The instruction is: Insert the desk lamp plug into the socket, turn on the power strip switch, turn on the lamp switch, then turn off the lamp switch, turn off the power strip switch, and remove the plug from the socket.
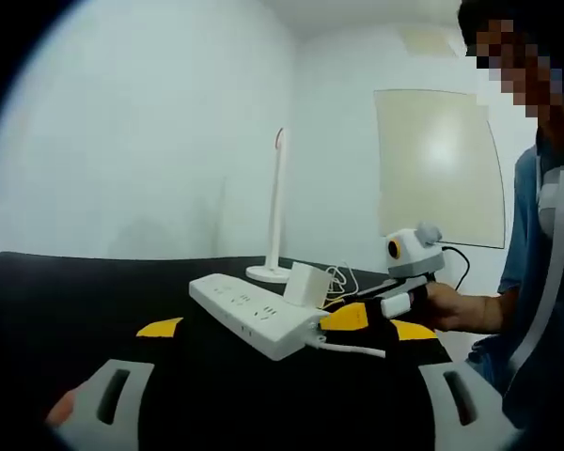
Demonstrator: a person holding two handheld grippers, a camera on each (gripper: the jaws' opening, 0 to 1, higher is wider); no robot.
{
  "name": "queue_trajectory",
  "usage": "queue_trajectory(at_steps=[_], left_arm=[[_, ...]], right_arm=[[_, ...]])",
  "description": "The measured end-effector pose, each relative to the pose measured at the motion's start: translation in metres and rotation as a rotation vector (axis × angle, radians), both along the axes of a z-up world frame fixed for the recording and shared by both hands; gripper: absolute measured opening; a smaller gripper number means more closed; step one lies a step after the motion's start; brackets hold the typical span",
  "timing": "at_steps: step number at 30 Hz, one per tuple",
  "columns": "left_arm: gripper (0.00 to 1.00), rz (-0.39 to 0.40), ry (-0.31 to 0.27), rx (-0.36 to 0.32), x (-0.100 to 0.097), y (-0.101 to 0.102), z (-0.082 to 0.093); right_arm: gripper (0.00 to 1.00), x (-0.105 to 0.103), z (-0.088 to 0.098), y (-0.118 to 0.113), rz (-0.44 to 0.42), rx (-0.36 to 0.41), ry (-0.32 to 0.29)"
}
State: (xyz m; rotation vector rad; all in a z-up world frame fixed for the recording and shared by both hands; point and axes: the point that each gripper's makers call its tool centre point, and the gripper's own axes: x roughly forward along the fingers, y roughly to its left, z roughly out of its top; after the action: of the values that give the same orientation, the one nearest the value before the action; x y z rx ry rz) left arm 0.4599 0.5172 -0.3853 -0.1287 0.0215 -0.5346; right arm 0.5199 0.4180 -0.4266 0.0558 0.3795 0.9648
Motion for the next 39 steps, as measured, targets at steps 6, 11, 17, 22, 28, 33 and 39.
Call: queue_trajectory(at_steps=[6,11,17,22,28,33,39], left_arm=[[0.81,-0.004,0.006,-0.004,0.000,-0.002,-0.001],[0.80,-0.009,0.014,0.000,0.001,-0.003,-0.003],[0.80,0.000,0.007,-0.005,0.001,-0.002,-0.002],[0.80,0.001,0.015,0.001,0.000,-0.004,-0.003],[0.80,0.004,0.016,0.005,0.000,-0.004,-0.004],[0.80,0.006,0.020,0.008,0.000,-0.004,-0.005],[0.80,0.013,0.028,0.015,0.000,-0.004,-0.006]], right_arm=[[0.41,0.004,-0.001,0.000,-0.042,0.013,0.021],[0.41,0.005,-0.002,0.001,-0.055,0.001,0.007],[0.39,0.004,-0.001,-0.001,-0.050,0.008,0.010],[0.38,0.004,-0.001,-0.001,-0.046,0.014,0.022],[0.33,0.003,0.002,-0.002,-0.030,0.011,0.020],[0.33,-0.001,0.001,-0.005,0.006,-0.014,-0.001],[0.30,0.001,-0.002,-0.012,0.113,-0.032,0.014]])
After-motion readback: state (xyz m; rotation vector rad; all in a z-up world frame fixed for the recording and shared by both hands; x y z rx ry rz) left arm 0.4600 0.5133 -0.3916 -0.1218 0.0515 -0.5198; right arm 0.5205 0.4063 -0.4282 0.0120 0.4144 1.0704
